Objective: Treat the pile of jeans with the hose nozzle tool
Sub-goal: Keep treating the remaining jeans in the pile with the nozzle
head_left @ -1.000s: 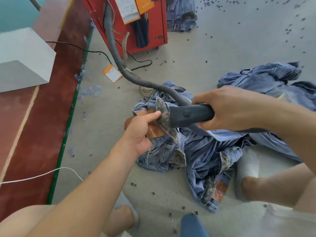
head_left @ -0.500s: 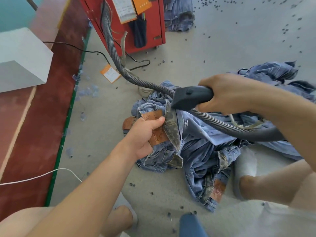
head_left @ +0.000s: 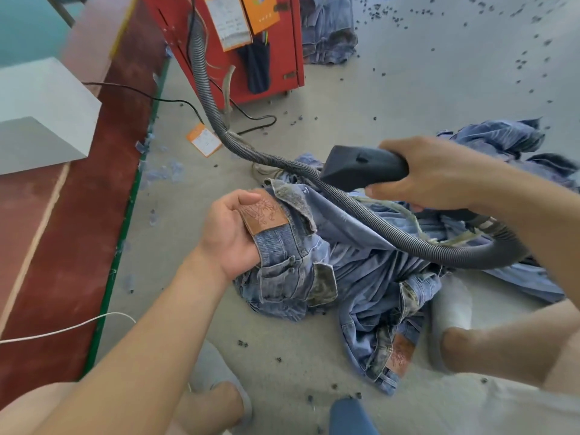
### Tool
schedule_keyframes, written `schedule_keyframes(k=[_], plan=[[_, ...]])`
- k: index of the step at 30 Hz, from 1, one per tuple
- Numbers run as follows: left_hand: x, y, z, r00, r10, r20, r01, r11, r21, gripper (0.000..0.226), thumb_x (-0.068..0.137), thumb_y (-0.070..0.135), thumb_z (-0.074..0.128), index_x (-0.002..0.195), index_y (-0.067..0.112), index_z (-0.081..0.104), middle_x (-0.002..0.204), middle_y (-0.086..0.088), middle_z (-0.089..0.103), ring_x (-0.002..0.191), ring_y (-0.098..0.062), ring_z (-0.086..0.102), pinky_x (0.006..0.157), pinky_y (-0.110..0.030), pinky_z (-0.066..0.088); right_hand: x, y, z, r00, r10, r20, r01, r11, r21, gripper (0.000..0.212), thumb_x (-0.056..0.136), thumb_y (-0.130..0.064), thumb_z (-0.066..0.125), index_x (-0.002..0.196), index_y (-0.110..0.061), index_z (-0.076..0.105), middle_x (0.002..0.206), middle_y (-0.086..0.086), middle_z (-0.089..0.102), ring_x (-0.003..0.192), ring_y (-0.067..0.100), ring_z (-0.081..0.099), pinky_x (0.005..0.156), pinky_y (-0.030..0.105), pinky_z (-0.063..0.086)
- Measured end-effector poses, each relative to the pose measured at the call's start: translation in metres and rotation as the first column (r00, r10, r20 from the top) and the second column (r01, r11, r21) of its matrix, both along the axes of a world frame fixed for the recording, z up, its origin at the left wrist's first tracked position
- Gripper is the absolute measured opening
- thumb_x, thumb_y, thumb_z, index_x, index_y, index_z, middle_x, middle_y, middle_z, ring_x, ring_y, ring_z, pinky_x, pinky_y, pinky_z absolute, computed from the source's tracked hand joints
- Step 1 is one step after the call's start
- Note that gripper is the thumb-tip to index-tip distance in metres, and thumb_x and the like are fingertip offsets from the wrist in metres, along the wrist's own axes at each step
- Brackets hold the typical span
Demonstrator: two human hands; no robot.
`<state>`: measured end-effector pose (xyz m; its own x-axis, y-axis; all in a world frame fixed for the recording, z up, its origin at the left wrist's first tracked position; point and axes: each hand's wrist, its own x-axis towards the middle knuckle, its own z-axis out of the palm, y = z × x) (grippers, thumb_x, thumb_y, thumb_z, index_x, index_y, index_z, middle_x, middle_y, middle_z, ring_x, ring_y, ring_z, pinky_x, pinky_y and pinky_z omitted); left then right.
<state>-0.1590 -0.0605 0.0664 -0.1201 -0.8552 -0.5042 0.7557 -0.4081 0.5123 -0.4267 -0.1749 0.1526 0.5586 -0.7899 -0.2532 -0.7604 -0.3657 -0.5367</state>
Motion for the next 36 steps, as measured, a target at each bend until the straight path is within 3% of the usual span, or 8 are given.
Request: schedule_keyframes(k=[7,12,15,20,26,28,32,36], plan=[[-0.004,-0.001,-0.002,0.997,-0.031,-0.064,0.027,0.997,-0.072,0.051,0.088,0.023,0.045,0.134,0.003,0.052,0.143,-0.022,0.049,0.138,-0.041,0.045,0.12,-0.058,0.031,0.002,0.018,-0.014,0.934,0.315,-0.167,-0.303,0.948,0.096,0.017,0.082,-0.042,0.076,0.09,-0.039,0.061,0.079,-0.027,0.065,0.07,-0.003,0.061,0.056,0.022,0.043],[-0.004,0.0,-0.005,0.999,-0.041,0.004,0.041,0.999,-0.011,0.047,0.089,0.026,0.05,0.128,0.001,0.057,0.146,-0.026,0.051,0.133,-0.04,0.054,0.115,-0.054,0.042,0.021,0.018,-0.027,0.988,0.152,0.003,-0.152,0.988,-0.039,0.016,0.084,-0.04,0.074,0.09,-0.03,0.063,0.072,-0.01,0.064,0.063,0.006,0.058,0.052,0.022,0.041],[0.004,0.003,-0.007,0.984,-0.053,0.172,0.036,0.994,0.101,0.046,0.087,0.014,0.057,0.131,0.001,0.057,0.133,-0.024,0.062,0.113,-0.036,0.066,0.103,-0.051,0.054,0.015,0.002,-0.022,0.998,0.054,0.033,-0.051,0.994,-0.102,0.017,0.088,-0.038,0.074,0.094,-0.032,0.059,0.077,-0.01,0.064,0.068,0.007,0.06,0.056,0.028,0.04],[0.036,0.011,-0.015,0.934,-0.009,0.357,-0.093,0.959,0.267,0.036,0.106,0.026,0.048,0.127,0.002,0.065,0.12,-0.02,0.074,0.1,-0.032,0.076,0.069,-0.043,0.064,-0.001,0.0,-0.028,0.922,0.265,-0.282,-0.298,0.951,-0.08,0.02,0.089,-0.031,0.07,0.103,-0.037,0.058,0.075,-0.013,0.062,0.068,0.008,0.058,0.059,0.035,0.049],[0.049,0.026,-0.016,0.938,-0.011,0.345,-0.087,0.96,0.266,0.047,0.107,0.034,0.043,0.135,0.001,0.061,0.131,-0.023,0.068,0.117,-0.039,0.069,0.085,-0.048,0.061,0.025,0.034,-0.086,0.839,0.266,-0.476,-0.424,0.866,-0.264,0.016,0.098,-0.02,0.054,0.111,-0.029,0.049,0.07,-0.008,0.038,0.053,0.015,0.033,0.047,0.031,0.023],[0.048,0.026,-0.014,0.942,0.005,0.337,-0.1,0.959,0.265,0.05,0.107,0.034,0.043,0.142,0.0,0.054,0.134,-0.024,0.066,0.121,-0.039,0.067,0.092,-0.051,0.056,0.032,0.041,-0.096,0.824,0.26,-0.503,-0.444,0.848,-0.289,0.015,0.098,-0.015,0.053,0.108,-0.026,0.047,0.068,-0.006,0.038,0.051,0.016,0.032,0.048,0.032,0.025],[0.047,0.024,-0.011,0.934,0.021,0.357,-0.113,0.965,0.238,0.046,0.106,0.027,0.044,0.142,0.0,0.056,0.13,-0.023,0.069,0.115,-0.037,0.07,0.084,-0.048,0.063,0.047,0.06,-0.091,0.854,0.335,-0.398,-0.466,0.833,-0.299,0.018,0.097,-0.025,0.054,0.114,-0.026,0.052,0.087,-0.003,0.062,0.071,0.027,0.063,0.055,0.036,0.043],[0.053,0.029,-0.012,0.919,0.004,0.395,-0.106,0.966,0.236,0.044,0.102,0.017,0.05,0.142,0.0,0.058,0.128,-0.022,0.07,0.114,-0.036,0.07,0.09,-0.049,0.061,0.048,0.058,-0.066,0.914,0.369,-0.166,-0.403,0.869,-0.288,0.034,0.094,-0.041,0.063,0.125,-0.039,0.05,0.093,-0.011,0.065,0.076,0.016,0.065,0.058,0.032,0.05]])
